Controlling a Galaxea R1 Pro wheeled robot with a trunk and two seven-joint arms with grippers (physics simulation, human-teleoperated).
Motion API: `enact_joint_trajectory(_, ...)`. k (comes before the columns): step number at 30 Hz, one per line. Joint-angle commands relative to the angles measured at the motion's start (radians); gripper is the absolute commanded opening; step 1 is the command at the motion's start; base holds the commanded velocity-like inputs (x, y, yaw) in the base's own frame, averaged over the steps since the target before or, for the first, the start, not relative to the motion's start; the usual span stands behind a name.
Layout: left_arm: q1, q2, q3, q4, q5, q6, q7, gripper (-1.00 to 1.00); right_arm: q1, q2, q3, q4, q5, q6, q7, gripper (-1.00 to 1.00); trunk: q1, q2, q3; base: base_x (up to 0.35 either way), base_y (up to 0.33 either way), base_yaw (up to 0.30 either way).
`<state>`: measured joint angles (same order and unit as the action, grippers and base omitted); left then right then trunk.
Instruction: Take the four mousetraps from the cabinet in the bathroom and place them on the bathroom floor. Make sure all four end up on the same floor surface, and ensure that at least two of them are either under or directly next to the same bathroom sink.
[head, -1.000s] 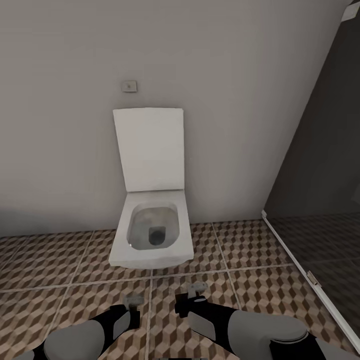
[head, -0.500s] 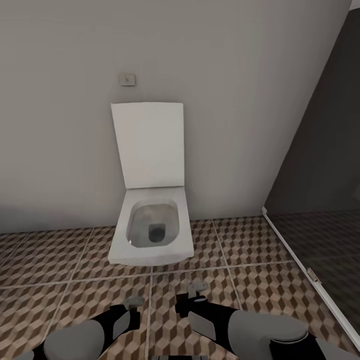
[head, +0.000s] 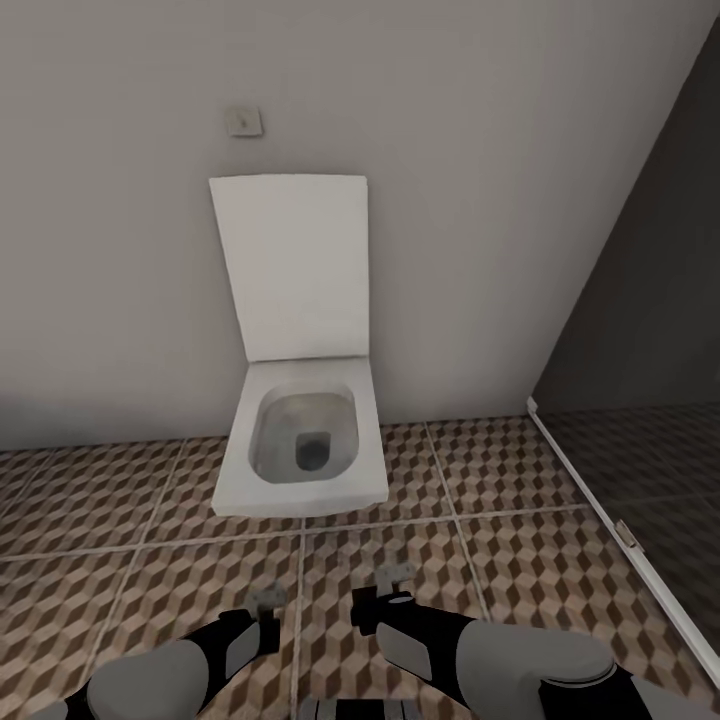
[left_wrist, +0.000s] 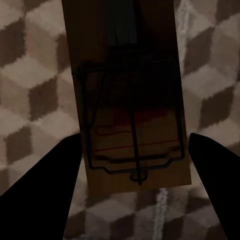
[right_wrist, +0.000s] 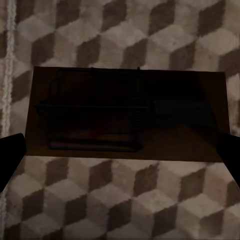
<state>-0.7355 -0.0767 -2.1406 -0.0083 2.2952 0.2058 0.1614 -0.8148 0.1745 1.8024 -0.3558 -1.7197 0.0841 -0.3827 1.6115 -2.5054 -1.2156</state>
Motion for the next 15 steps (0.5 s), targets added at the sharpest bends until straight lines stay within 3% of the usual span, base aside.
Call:
enact_joint_trajectory(1,-0.001,0.0,-0.008,-0.001,0.009,0.0,0.004,-1.0,-0.001,0.0,0.005,-0.002,0.0,0.004,-0.005,-1.0,0.0,-0.001,-0.005,0.0,0.0,0.0)
enact_joint_trajectory(5,-0.001,0.0,-0.007,-0.001,0.009,-0.019,0.004,-1.0,-0.001,0.0,0.005,-0.002,0.0,0.003,-0.005,-1.0,0.002,-0.002,-0.02,0.0,0.0,0.0)
enact_joint_trajectory(15,-0.001,-0.002,-0.012,-0.001,0.009,-0.084,0.009,-1.0,-0.001,0.0,0.005,-0.002,0.002,0.001,-0.005,-1.0,0.002,-0.002,-0.02,0.012,0.005,0.0)
